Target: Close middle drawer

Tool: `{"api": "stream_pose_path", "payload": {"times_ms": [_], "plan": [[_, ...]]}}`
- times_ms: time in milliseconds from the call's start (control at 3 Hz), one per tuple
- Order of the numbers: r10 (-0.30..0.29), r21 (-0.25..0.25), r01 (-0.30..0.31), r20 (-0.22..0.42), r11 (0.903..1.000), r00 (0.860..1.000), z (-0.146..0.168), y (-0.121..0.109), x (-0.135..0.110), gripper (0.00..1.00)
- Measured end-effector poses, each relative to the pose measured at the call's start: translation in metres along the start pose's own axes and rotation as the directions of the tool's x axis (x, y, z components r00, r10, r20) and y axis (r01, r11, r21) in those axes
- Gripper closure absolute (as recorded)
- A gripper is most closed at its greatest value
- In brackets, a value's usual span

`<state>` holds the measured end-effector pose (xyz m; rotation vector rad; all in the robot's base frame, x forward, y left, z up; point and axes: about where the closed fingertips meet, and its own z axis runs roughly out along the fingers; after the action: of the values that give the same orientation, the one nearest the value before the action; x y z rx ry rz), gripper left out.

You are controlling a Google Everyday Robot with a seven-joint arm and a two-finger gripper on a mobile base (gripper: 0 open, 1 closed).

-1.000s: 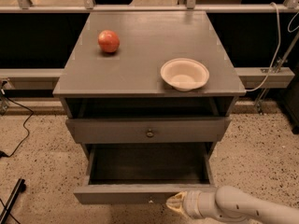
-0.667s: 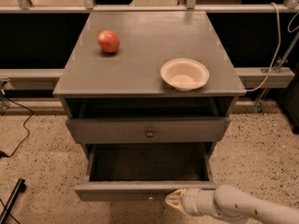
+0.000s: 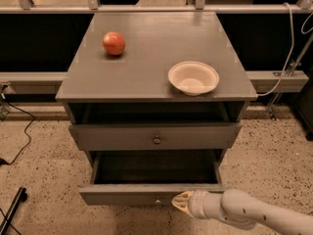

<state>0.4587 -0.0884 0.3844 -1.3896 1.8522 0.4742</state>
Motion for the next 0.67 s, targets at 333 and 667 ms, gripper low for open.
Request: {"api": "stream_pose_path", "payload": {"times_ms": [333,667], "plan": [[-0.025,0.021,0.025,-0.003,0.9995,1.000,0.0106,-0.0173,-0.0051,1.00],[-0.066,-0.022,0.066,0.008,0.9976,0.998,0.0201,-0.0226,-0.0131,1.00]]}}
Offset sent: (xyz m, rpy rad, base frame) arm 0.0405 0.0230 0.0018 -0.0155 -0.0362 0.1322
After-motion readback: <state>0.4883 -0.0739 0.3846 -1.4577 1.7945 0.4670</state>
